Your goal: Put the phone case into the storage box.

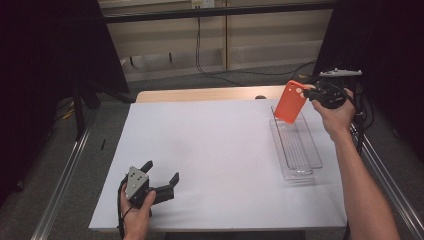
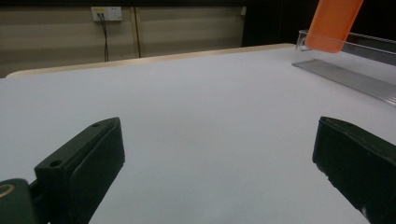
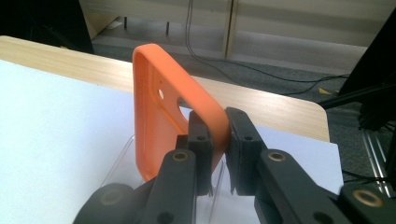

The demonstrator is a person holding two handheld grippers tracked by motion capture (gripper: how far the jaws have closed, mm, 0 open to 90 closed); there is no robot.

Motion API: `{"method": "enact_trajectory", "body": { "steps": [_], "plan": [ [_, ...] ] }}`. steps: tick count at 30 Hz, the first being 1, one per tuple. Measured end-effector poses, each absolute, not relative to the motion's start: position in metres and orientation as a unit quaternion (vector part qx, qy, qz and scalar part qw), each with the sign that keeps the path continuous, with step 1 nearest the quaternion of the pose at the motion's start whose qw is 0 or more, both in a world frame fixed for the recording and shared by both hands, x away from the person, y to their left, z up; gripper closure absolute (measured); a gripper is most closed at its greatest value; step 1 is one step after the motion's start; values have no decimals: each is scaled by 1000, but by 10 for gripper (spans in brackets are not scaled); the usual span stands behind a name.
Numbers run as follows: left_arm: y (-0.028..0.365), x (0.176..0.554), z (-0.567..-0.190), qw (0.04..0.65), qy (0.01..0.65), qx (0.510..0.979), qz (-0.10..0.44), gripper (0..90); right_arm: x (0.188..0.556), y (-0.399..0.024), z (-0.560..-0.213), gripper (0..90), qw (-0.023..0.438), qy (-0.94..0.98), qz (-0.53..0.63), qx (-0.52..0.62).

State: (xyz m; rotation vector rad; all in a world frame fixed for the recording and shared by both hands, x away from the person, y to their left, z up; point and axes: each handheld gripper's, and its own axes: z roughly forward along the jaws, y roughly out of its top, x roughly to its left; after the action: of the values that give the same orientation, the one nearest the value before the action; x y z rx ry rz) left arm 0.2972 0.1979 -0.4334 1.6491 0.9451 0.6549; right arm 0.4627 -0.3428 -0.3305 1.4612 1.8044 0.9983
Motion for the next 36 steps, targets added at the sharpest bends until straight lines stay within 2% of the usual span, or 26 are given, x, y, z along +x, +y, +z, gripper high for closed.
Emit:
{"method": "enact_trajectory", "body": {
  "steps": [11, 36],
  "plan": [
    [198, 297, -433, 535, 397, 693, 276, 21, 463, -335, -335, 811, 330, 691, 344, 544],
    [199, 296, -433, 536, 401, 692, 272, 19, 471, -321, -346, 811, 335, 705, 318, 539]
  ]
}}
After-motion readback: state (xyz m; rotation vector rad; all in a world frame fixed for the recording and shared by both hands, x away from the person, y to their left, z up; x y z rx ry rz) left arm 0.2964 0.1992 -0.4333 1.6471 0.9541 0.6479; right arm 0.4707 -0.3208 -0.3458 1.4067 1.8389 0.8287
